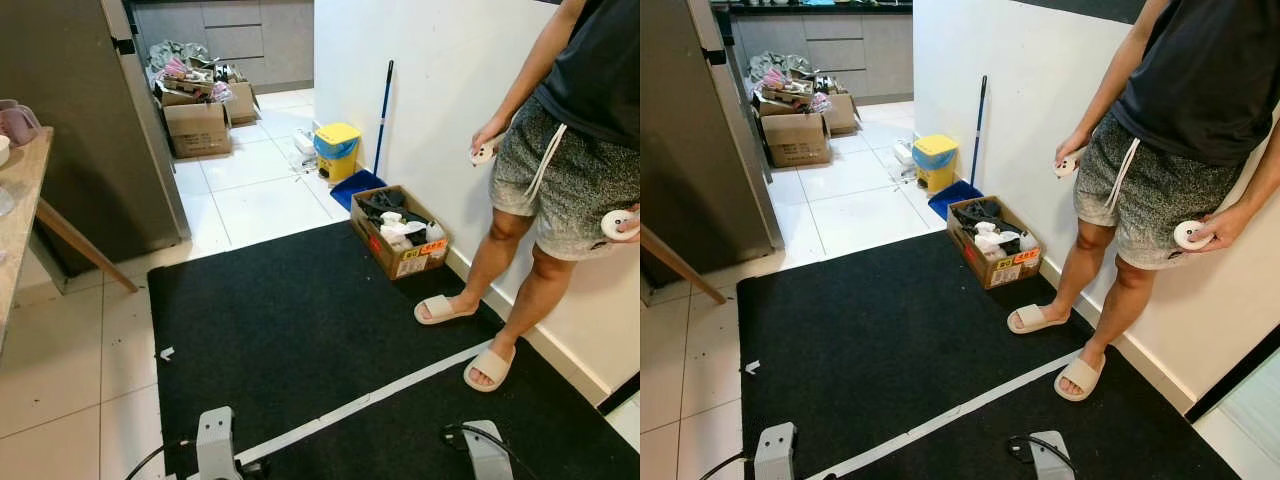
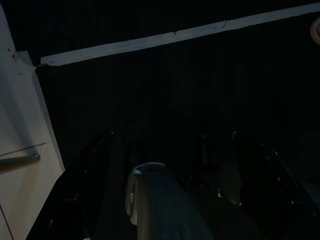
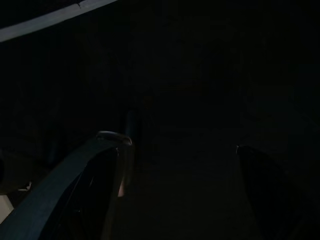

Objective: Restocking fridge

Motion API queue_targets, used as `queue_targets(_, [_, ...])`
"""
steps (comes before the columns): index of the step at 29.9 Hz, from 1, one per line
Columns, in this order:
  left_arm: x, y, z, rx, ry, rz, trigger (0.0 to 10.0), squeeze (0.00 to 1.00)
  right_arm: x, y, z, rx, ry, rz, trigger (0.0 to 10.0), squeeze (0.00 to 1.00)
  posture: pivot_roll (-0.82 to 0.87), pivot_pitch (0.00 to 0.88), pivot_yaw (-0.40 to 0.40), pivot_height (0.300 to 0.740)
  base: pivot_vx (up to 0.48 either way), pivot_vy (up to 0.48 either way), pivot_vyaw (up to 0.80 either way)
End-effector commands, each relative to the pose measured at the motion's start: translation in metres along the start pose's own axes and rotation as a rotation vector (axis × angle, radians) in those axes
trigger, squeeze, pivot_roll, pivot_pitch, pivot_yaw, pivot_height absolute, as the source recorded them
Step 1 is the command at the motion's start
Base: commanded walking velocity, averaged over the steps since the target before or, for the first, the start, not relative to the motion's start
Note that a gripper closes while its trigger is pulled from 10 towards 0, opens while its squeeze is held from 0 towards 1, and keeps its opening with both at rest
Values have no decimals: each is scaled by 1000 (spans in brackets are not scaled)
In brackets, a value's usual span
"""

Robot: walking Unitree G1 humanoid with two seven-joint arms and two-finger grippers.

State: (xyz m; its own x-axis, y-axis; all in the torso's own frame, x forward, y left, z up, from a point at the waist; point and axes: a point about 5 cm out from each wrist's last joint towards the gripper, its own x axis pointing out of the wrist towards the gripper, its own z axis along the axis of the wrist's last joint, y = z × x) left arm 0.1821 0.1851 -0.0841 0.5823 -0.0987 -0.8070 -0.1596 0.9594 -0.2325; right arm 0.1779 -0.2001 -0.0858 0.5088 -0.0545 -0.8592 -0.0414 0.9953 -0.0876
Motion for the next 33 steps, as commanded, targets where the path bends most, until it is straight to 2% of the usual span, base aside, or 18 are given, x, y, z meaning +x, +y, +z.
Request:
queue_targets(1, [-1, 0, -5, 8, 13, -8, 10000, 0, 0, 0, -5, 17, 13, 2, 10000, 0, 8, 1, -27, 740, 0, 0, 0])
queue_targets(19, [-1, -2, -5, 21, 16, -27, 10000, 0, -1, 0, -6, 39, 16, 18, 10000, 0, 10, 2, -28, 740, 0, 0, 0])
queue_targets(24, [0, -4, -7, 24, 24, -42, 10000, 0, -1, 0, -6, 43, 17, 22, 10000, 0, 11, 0, -27, 740, 0, -246, 0])
queue_targets(33, [0, -7, -9, 31, 32, -61, 10000, 0, -1, 1, -8, 46, 22, 29, 10000, 0, 9, 0, -30, 740, 0, -453, 0])
